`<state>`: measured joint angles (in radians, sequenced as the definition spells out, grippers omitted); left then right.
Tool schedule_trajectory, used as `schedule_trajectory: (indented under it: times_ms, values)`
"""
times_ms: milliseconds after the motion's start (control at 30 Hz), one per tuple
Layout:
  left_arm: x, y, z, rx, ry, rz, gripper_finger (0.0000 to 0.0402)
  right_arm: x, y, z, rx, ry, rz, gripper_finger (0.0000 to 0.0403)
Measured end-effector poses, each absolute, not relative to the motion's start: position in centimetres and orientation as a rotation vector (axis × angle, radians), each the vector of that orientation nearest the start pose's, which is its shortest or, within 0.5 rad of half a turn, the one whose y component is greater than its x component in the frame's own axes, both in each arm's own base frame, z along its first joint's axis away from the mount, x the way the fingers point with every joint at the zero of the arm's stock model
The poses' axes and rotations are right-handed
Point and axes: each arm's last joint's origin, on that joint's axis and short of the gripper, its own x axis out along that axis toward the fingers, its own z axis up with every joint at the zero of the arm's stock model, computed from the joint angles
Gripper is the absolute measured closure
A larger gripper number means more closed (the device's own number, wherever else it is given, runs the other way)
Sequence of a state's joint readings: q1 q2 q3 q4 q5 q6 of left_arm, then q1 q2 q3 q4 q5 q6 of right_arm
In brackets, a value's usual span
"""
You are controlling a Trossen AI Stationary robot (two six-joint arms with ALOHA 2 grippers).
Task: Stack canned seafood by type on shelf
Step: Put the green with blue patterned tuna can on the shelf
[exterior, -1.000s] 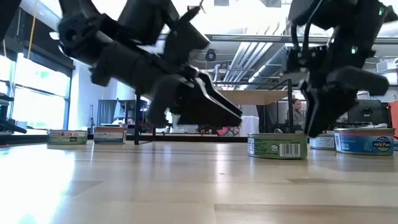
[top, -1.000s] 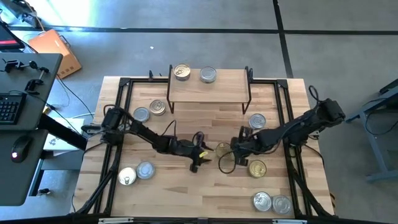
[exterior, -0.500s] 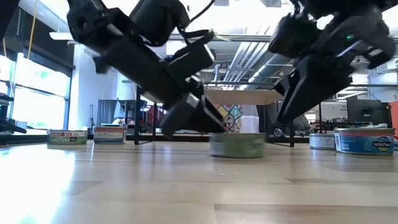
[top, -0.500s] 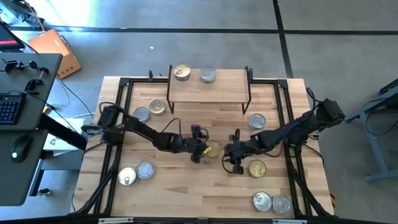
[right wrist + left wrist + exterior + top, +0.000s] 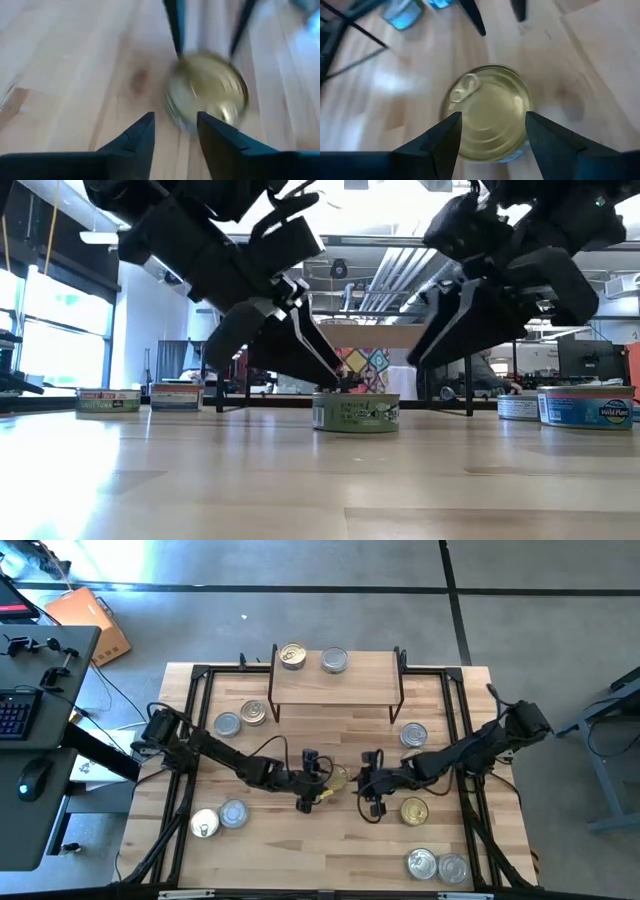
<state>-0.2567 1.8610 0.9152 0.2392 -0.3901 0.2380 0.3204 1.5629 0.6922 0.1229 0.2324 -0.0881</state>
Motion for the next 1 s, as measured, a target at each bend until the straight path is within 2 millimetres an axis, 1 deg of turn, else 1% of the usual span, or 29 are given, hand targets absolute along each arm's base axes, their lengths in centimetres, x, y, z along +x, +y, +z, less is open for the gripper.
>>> schedule_trajectory:
  times_ms: [100,167,267,333,433,533,600,733,867,1000]
  values:
    - [35.1,-8.0,12.9,0.442,0.686,0.048,0.0188,28.7,9.1,14.2,-0.488,0.672,0.200,0.0226]
    - [35.1,-8.0,12.9,0.439,0.686,0.049,0.0188,29.3,9.0,13.0,-0.588,0.663,0.226,0.0219]
    - [35.1,-8.1,12.9,0.435,0.685,0.050,0.0188,30.3,8.4,11.6,-0.639,0.646,0.221,0.0232]
    - [35.1,-8.1,12.9,0.448,0.683,0.045,0.0188,30.7,7.9,10.8,-0.645,0.647,0.199,0.0255]
    - [35.2,-8.1,12.9,0.466,0.681,0.038,0.0188,31.1,7.3,10.5,-0.607,0.646,0.169,0.0306]
    - [35.1,-8.5,12.9,0.479,0.674,0.028,0.0188,31.2,6.8,10.6,-0.542,0.647,0.140,0.0367]
    - [35.0,-9.1,13.0,0.529,0.671,0.011,0.0188,31.2,6.6,10.7,-0.512,0.648,0.122,0.0392]
    - [34.5,-10.6,13.0,0.679,0.661,0.003,0.0188,31.3,6.5,11.1,-0.430,0.632,0.089,0.0387]
    - [34.0,-11.7,13.1,0.827,0.660,0.007,0.0188,31.2,6.2,12.1,-0.337,0.605,0.083,0.0400]
    - [34.0,-11.8,13.1,0.832,0.663,0.017,0.0188,31.4,5.6,13.2,-0.231,0.565,0.051,0.0400]
